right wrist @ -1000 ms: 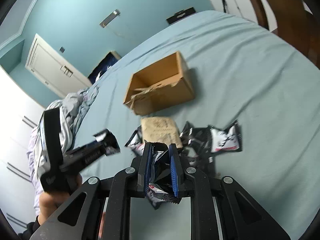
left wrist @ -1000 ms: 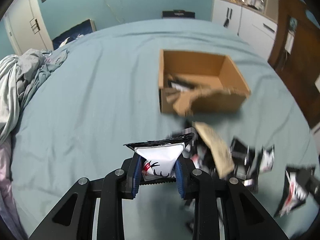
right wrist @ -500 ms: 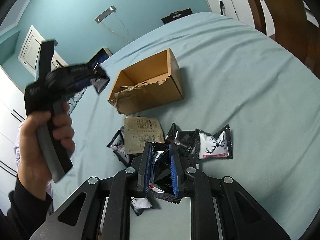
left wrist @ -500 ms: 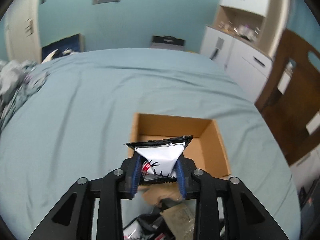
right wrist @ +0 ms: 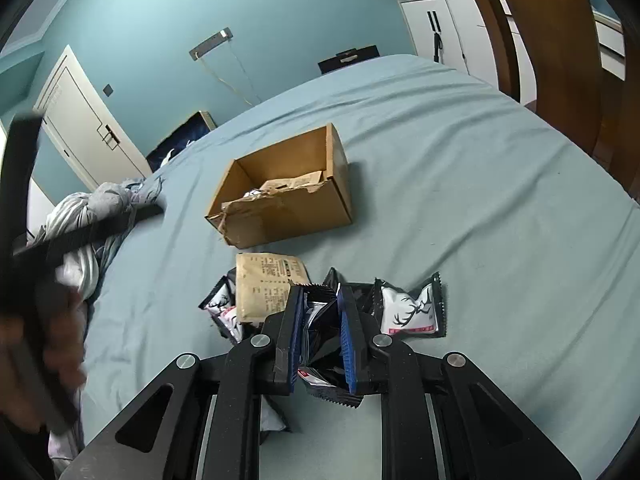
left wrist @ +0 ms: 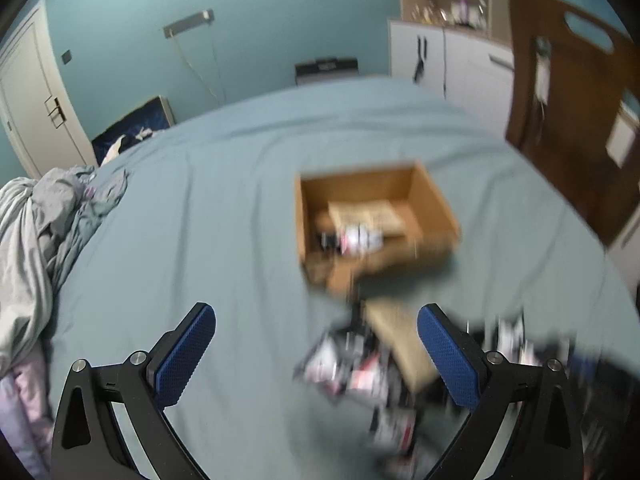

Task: Organize snacks
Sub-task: 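Release the white packet into the box with the left gripper, then drop the black packet into the box with the right gripper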

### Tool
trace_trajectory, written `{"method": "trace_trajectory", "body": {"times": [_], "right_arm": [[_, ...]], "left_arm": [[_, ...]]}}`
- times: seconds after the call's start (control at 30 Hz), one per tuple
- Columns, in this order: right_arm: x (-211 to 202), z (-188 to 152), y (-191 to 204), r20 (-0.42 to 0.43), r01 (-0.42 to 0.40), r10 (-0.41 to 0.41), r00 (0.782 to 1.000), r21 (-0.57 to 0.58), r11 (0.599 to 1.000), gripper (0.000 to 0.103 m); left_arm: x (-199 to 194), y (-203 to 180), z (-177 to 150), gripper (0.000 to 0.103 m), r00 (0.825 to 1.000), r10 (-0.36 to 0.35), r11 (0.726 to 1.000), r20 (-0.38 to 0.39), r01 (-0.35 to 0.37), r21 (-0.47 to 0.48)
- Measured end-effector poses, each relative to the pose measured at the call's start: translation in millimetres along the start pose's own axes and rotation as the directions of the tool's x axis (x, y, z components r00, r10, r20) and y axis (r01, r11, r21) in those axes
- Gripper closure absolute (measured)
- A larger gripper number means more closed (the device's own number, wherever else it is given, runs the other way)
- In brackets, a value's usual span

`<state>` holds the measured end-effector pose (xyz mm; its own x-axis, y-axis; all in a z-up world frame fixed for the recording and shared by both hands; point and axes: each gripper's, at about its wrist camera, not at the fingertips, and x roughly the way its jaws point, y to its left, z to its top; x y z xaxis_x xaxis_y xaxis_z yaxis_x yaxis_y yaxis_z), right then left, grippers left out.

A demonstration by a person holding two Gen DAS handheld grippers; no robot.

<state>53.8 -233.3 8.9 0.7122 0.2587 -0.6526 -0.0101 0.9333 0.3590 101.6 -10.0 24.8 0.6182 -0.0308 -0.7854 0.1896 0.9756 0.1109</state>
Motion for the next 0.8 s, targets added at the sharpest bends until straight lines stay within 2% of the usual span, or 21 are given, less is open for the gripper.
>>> {"method": "trace_trajectory", "body": {"times": [0.13, 0.23, 0.4, 0.47, 0.57, 0.67, 0.8], "right_arm": [[-9.4, -3.9, -2.0, 0.008, -0.002, 0.002, 1.000, 0.004, 1.000, 0.088], [-13.8, -4.8, -3.5, 0.005, -0.007, 0.007, 1.000, 0.010, 1.000, 0.088], [-13.2, 12.7, -2.5, -0.020, -0.028, 0.029, 0.999, 0.033, 0.999, 0.088], [-8.1, 30.1, 0.7, -0.027, -0.043, 0.045, 0.999, 0.051, 0.998, 0.088], [8.6, 70.0, 11.9, -0.045, -0.058, 0.061, 0.997, 0.070, 0.996, 0.088], [34.4, 118.8, 36.6, -0.065, -0.050, 0.052, 0.997, 0.028, 0.998, 0.088], [71.3, 166.6, 62.7, -0.090, -0.046, 0.045, 0.995, -0.004, 0.999, 0.087]], "left_arm": [[-19.8, -4.8, -44.6, 0.000, 0.997, -0.022, 0.999, -0.078, 0.024, 0.029], [-29.0, -10.2, -63.8, 0.000, 0.987, -0.099, 0.995, -0.126, 0.100, 0.003], [-34.4, -19.3, -64.2, 0.000, 0.992, -0.089, 0.995, -0.094, 0.094, 0.040], [-30.0, -17.8, -64.0, 0.000, 0.984, -0.144, 0.989, -0.107, 0.146, 0.012], [-16.4, -12.8, -64.3, 0.000, 0.962, -0.226, 0.974, -0.154, 0.219, -0.062], [-3.0, -11.7, -68.7, 0.000, 0.947, -0.246, 0.969, -0.205, 0.235, -0.078], [4.0, -8.0, -67.2, 0.000, 0.947, -0.244, 0.969, -0.208, 0.229, -0.092]]}}
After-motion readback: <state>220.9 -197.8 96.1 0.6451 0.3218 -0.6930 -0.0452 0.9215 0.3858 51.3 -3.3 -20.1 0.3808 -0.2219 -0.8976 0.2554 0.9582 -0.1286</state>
